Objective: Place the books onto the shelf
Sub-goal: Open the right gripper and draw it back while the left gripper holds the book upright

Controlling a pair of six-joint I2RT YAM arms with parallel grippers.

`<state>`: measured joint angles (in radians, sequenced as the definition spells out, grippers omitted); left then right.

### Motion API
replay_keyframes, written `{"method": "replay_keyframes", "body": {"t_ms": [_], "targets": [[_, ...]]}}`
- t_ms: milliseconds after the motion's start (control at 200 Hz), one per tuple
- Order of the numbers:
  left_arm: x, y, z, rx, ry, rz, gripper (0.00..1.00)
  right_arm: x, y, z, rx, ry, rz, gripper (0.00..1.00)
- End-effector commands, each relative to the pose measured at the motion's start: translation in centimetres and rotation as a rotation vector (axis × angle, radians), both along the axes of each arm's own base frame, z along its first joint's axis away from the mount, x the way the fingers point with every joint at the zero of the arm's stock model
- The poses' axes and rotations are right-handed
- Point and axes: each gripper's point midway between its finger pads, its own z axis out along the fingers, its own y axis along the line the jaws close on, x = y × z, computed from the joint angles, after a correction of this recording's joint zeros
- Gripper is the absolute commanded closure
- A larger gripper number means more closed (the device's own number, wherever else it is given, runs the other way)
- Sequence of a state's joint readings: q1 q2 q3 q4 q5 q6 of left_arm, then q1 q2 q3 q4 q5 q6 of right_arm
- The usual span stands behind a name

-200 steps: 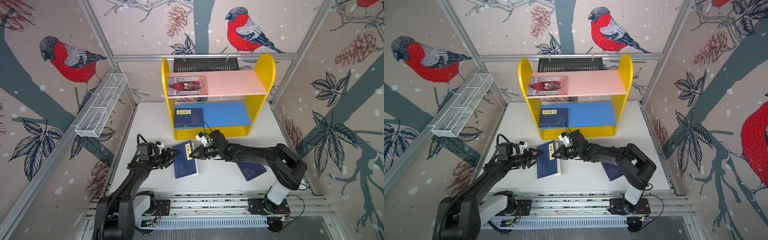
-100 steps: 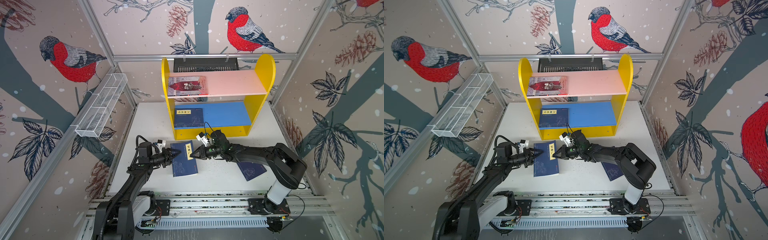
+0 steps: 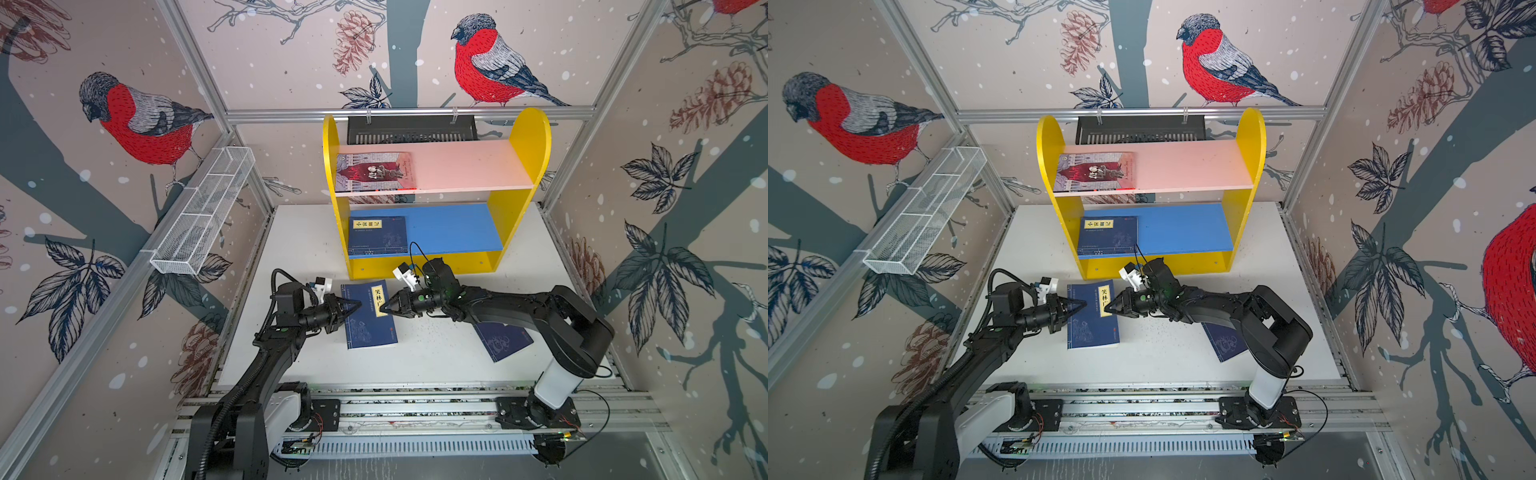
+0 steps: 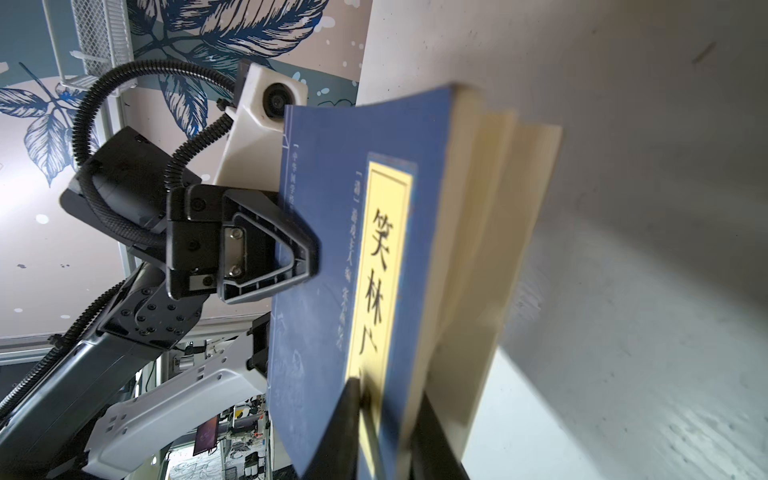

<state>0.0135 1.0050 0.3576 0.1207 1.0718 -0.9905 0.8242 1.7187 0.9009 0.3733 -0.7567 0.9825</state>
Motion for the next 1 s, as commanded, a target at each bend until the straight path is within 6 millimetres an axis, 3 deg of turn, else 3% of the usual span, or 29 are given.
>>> {"method": "replay_keyframes", "body": {"t_ms": [0, 200, 310, 375, 560, 640, 685, 991], "targets": [[0.2, -0.1, 0.9, 0.006, -0.054, -0.025, 1.0, 0.8, -0.6, 0.0, -0.041, -0.048, -0.041, 0.63], [0.8, -0.2, 2.2, 0.029, -0.099, -0.058, 1.0, 1.8, -3.1, 1.2, -0.036, -0.077, -0.152, 0.54], [0.9, -0.5, 3.5, 0.035, -0.152, -0.106, 1.0, 0.5, -3.5, 4.3, 0.091, -0.137, -0.123, 0.52], [0.7, -0.7, 4.7, 0.025, -0.196, -0.135, 1.0, 0.1, -3.9, 5.1, 0.091, -0.172, -0.128, 0.5], [0.5, -0.8, 6.7, 0.05, -0.309, -0.163, 1.0, 0.1, -7.1, 5.6, 0.088, -0.181, -0.218, 0.47], [0.8, -0.7, 7.1, 0.07, -0.339, -0.15, 1.0, 0.7, -8.8, 5.1, 0.08, -0.168, -0.286, 0.41], [0.9, -0.6, 7.3, 0.079, -0.35, -0.14, 1.0, 0.6, -9.4, 6.4, 0.127, -0.182, -0.309, 0.4], [1.5, -0.4, 11.2, 0.059, -0.461, -0.087, 1.0, -0.5, -9.8, 9.2, 0.265, -0.209, -0.371, 0.35]]}}
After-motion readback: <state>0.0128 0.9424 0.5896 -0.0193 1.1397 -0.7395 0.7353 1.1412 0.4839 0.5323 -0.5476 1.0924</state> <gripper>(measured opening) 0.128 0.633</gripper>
